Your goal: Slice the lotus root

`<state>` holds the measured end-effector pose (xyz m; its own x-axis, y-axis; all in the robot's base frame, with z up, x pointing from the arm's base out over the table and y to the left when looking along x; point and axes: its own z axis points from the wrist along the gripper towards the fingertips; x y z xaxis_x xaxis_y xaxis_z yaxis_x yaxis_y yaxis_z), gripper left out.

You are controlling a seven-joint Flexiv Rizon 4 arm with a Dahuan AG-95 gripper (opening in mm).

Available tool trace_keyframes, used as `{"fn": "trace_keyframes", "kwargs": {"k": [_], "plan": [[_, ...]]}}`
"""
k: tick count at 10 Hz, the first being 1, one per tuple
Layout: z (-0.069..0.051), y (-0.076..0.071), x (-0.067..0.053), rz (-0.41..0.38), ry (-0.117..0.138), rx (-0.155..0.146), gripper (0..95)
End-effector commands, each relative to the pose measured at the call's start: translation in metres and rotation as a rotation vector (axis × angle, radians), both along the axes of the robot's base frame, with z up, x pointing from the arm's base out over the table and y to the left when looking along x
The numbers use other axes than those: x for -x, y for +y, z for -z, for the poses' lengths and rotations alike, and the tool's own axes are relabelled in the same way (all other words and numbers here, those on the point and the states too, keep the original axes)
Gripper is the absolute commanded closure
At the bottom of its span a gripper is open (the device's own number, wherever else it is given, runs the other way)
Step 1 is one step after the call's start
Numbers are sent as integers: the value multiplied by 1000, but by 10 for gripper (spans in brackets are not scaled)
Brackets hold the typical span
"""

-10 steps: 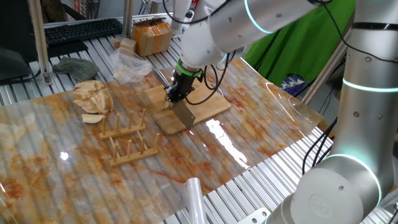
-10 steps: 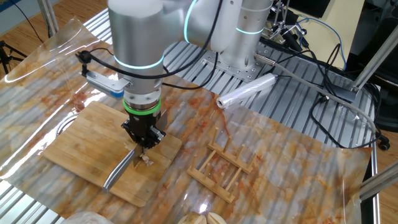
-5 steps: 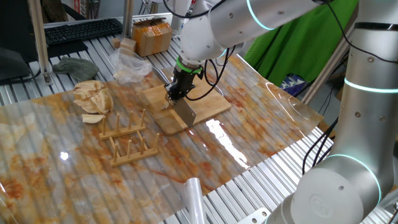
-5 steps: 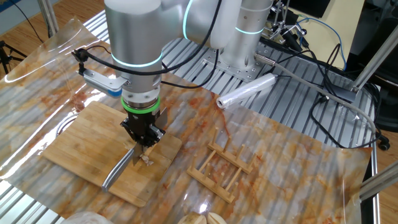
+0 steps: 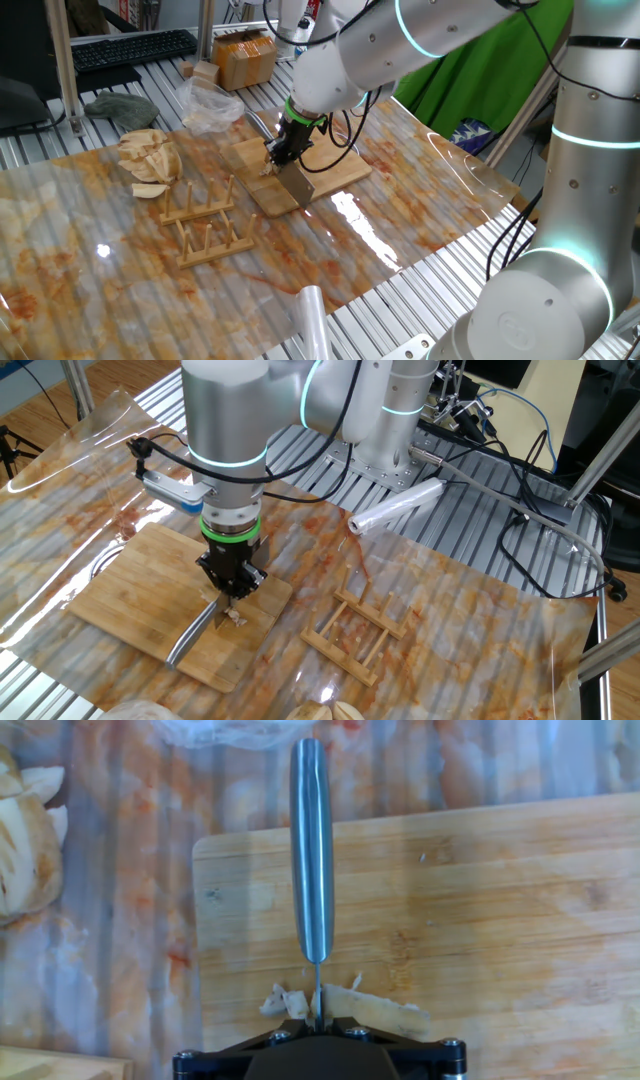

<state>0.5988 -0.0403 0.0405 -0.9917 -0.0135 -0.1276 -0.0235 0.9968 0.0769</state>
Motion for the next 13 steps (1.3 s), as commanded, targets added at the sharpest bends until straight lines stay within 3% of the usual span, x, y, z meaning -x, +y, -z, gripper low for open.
{"fn": "trace_keyframes", "kwargs": {"k": [1,2,4,7,10,13], "plan": [[-8,9,2,70,44,-104,950],[-8,11,2,64,41,-101,950],[-13,11,2,51,45,-62,950],[-29,8,5,47,56,-38,950],[-39,1,7,32,47,10,950],[-40,-6,7,24,46,10,950]]}}
